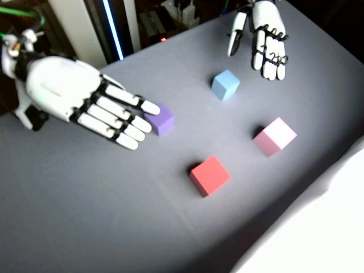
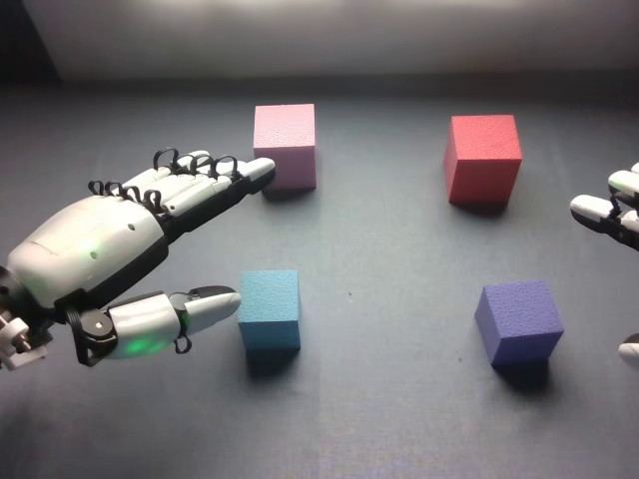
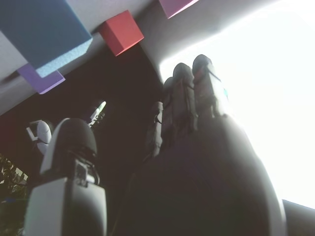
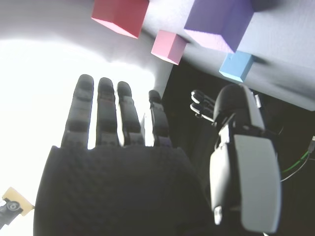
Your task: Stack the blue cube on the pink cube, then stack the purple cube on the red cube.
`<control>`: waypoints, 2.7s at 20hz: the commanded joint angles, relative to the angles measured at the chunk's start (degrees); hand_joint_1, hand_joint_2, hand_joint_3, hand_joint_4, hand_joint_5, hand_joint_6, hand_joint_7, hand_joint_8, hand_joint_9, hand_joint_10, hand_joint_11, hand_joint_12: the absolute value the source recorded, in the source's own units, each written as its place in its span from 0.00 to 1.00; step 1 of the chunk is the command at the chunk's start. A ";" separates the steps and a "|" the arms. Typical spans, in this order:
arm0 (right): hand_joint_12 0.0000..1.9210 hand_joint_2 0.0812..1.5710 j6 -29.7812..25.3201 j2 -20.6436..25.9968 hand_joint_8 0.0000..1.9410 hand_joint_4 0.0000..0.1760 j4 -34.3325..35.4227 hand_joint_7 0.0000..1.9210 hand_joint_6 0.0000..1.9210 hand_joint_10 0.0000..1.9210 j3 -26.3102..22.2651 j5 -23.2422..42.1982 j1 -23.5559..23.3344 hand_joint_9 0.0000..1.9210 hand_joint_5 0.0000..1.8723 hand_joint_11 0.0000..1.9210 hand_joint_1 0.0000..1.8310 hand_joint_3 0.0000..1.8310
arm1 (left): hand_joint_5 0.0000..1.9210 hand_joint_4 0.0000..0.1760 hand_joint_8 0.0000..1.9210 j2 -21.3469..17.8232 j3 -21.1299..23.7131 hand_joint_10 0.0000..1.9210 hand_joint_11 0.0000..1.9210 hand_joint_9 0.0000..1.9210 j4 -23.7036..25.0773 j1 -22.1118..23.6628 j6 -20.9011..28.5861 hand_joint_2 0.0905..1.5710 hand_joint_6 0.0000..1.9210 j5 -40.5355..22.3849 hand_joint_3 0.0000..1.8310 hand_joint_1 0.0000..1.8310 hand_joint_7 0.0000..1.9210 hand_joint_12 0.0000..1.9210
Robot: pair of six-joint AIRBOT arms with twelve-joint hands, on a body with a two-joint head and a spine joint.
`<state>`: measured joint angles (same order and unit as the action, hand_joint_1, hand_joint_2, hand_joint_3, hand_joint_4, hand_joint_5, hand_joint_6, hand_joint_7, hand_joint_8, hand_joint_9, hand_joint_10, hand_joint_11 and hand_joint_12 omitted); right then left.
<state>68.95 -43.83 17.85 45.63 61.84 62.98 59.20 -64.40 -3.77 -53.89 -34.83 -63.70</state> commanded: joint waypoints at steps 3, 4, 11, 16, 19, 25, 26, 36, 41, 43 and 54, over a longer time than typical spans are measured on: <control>0.00 0.79 -0.12 0.00 0.00 0.00 -0.04 0.00 0.00 0.00 0.08 6.89 0.04 0.00 0.00 0.00 0.35 0.02 | 0.00 0.74 0.00 0.34 -0.34 0.00 0.00 0.00 -0.25 -0.09 0.19 0.67 0.00 -6.69 0.01 0.26 0.00 0.00; 0.00 0.79 -0.12 0.00 0.00 0.00 0.04 0.00 0.00 0.00 0.07 6.89 0.19 0.00 0.00 0.00 0.36 0.01 | 0.00 0.67 0.00 0.35 -0.34 0.00 0.00 0.00 -0.28 -0.13 0.19 0.67 0.00 -6.67 0.01 0.27 0.00 0.00; 0.00 0.81 -0.12 -0.01 0.00 0.00 0.35 0.00 0.00 0.00 0.04 6.90 0.30 0.00 0.00 0.00 0.33 0.01 | 0.00 0.46 0.00 1.14 -0.32 0.00 0.00 0.00 0.87 0.07 0.53 0.67 0.00 -4.62 0.00 0.25 0.00 0.00; 0.00 0.82 -0.13 -0.01 0.00 0.00 0.59 0.00 0.00 0.00 -0.08 6.90 0.41 0.00 0.00 0.00 0.31 0.01 | 0.00 0.28 0.01 4.00 -2.31 0.00 0.00 0.01 1.86 2.16 0.47 0.62 0.00 0.66 0.00 0.24 0.02 0.00; 0.00 0.82 -0.13 -0.03 0.00 0.00 0.72 0.00 0.00 0.00 -0.12 6.90 0.48 0.00 0.00 0.00 0.31 0.01 | 0.00 0.23 0.01 6.06 -4.00 0.01 0.00 0.02 1.85 3.23 0.49 0.63 0.00 3.72 0.00 0.26 0.04 0.00; 0.00 0.84 -0.21 -0.06 0.00 0.00 1.02 0.00 0.00 0.00 -0.19 6.90 0.64 0.00 0.00 0.00 0.30 0.00 | 0.24 0.15 0.09 8.91 -6.72 0.27 0.00 0.24 1.83 4.44 0.96 0.66 0.04 7.91 0.00 0.48 0.38 0.60; 0.00 0.84 -0.21 -0.06 0.00 0.00 1.07 0.00 0.00 0.00 -0.18 6.90 0.64 0.00 0.00 0.00 0.30 0.00 | 0.31 0.00 0.50 9.15 -7.10 0.58 0.24 0.40 1.83 4.51 1.28 0.70 0.06 8.33 0.00 0.67 0.45 0.91; 0.00 0.84 -0.57 -0.05 0.00 0.00 1.25 0.00 0.00 0.00 -0.17 7.03 0.76 0.00 0.00 0.00 0.33 0.00 | 0.42 0.00 1.00 7.23 -7.48 1.00 0.77 0.71 2.41 8.25 1.81 0.75 0.67 4.23 0.00 0.56 0.58 1.00; 0.00 0.85 -0.63 -0.32 0.00 0.00 1.45 0.00 0.00 0.00 -0.13 7.12 0.81 0.00 0.00 0.00 0.31 0.00 | 0.40 0.00 0.88 7.61 -10.79 1.00 0.55 0.48 2.32 14.38 0.25 0.78 0.58 7.17 0.00 0.64 0.39 1.00; 0.00 0.85 -0.63 -0.59 0.00 0.00 1.53 0.00 0.00 0.00 0.09 7.13 0.81 0.00 0.00 0.00 0.33 0.00 | 0.44 0.00 0.91 8.07 -12.33 1.00 0.54 0.48 1.98 16.70 -0.14 0.74 0.59 8.68 0.00 0.62 0.41 1.00; 0.00 0.84 -0.73 -1.27 0.00 0.00 1.65 0.00 0.00 0.00 0.59 7.04 0.88 0.00 0.00 0.00 0.37 0.00 | 0.45 0.00 0.99 12.76 -21.95 0.99 0.63 0.57 -0.27 29.97 -3.94 0.74 0.62 21.08 0.00 0.61 0.49 1.00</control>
<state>68.42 -45.17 19.92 45.95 62.24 63.88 72.42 -86.54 -3.68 -24.43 -38.85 -37.69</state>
